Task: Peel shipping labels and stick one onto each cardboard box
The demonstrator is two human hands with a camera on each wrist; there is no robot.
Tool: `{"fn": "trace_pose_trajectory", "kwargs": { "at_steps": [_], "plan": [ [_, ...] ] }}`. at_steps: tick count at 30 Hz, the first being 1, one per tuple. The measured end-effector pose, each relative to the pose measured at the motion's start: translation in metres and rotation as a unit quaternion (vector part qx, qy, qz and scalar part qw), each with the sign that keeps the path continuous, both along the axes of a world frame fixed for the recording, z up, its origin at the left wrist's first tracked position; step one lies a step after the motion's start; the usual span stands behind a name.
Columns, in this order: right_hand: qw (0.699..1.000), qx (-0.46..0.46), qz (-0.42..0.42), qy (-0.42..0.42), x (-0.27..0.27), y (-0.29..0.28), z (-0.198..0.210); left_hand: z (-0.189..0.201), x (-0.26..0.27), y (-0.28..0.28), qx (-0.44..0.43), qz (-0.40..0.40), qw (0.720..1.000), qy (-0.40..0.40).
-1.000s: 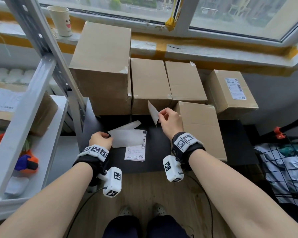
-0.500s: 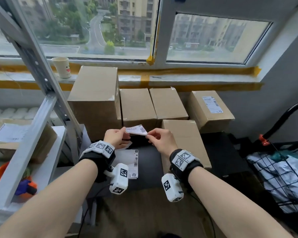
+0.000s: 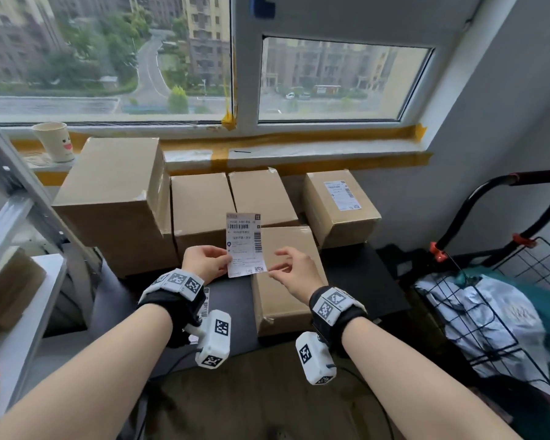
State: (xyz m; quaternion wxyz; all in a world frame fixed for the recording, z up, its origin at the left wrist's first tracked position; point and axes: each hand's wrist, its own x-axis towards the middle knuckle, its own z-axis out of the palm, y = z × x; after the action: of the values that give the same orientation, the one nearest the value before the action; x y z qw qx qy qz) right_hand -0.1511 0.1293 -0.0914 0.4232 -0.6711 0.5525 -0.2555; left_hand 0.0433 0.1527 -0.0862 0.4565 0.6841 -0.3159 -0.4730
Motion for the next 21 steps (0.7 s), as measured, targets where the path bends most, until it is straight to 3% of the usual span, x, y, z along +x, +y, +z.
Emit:
{"fn": "trace_pose_trajectory", "kwargs": {
  "at_steps": [4, 9, 14, 21],
  "plan": [
    [0.994, 0.057, -0.082, -0.046, -0.022, -0.011, -0.005, -0.005, -0.028, -0.005, 0.019, -0.018, 1.000, 0.017],
    [0.985, 0.126, -0.088, -0.076, -0.044, -0.023, -0.012, -0.021, -0.065, -0.010, 0.048, -0.018, 0.999, 0.001],
    [0.988, 0.125, -0.075, -0.052, -0.063, -0.035, -0.028, -0.030, -0.093, -0.014, 0.070, -0.007, 0.997, -0.013],
    [0.989, 0.111, -0.089, 0.028, -0.071, -0.051, -0.047, -0.049, -0.105, -0.026, 0.099, 0.000, 0.989, -0.113]
  ]
}}
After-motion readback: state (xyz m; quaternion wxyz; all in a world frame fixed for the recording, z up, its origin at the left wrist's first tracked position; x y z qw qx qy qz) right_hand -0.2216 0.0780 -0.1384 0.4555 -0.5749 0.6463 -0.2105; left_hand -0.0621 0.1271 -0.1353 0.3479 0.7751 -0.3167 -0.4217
